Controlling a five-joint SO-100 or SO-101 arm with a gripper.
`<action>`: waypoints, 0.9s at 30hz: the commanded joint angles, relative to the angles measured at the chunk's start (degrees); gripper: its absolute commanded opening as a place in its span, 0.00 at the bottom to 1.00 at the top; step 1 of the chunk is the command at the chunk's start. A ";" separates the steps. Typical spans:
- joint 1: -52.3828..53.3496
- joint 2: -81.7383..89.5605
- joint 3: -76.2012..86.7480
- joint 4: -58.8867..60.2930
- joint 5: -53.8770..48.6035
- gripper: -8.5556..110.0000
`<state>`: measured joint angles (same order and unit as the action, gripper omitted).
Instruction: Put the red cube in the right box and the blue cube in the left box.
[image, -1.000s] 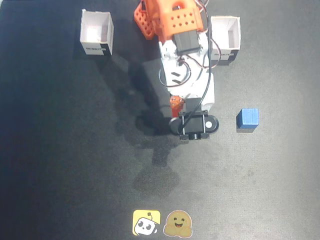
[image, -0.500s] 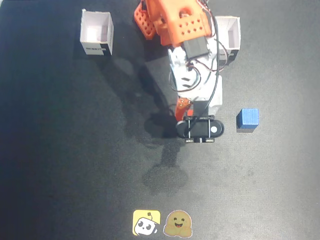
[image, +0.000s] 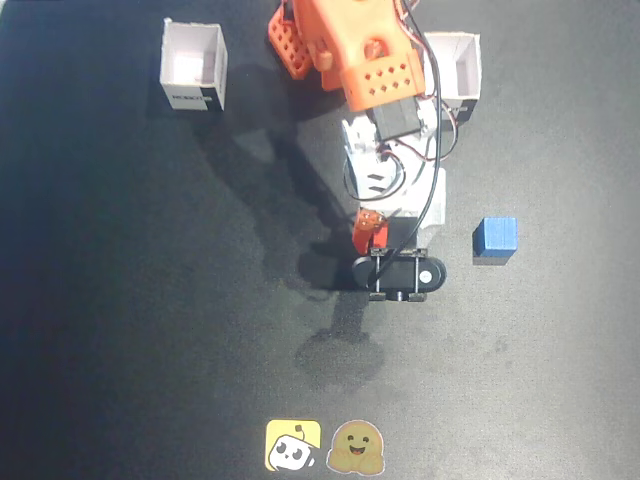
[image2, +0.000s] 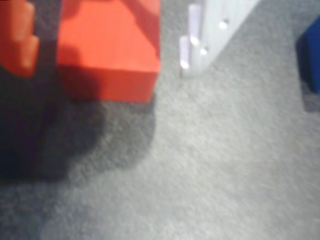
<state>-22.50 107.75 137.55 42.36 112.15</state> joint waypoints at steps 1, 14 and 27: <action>-0.35 -0.79 -0.62 -1.05 0.70 0.26; -1.05 -4.75 2.37 -5.89 2.20 0.25; -1.93 -4.22 5.45 -9.14 3.16 0.19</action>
<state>-24.43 102.22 142.29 34.63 115.58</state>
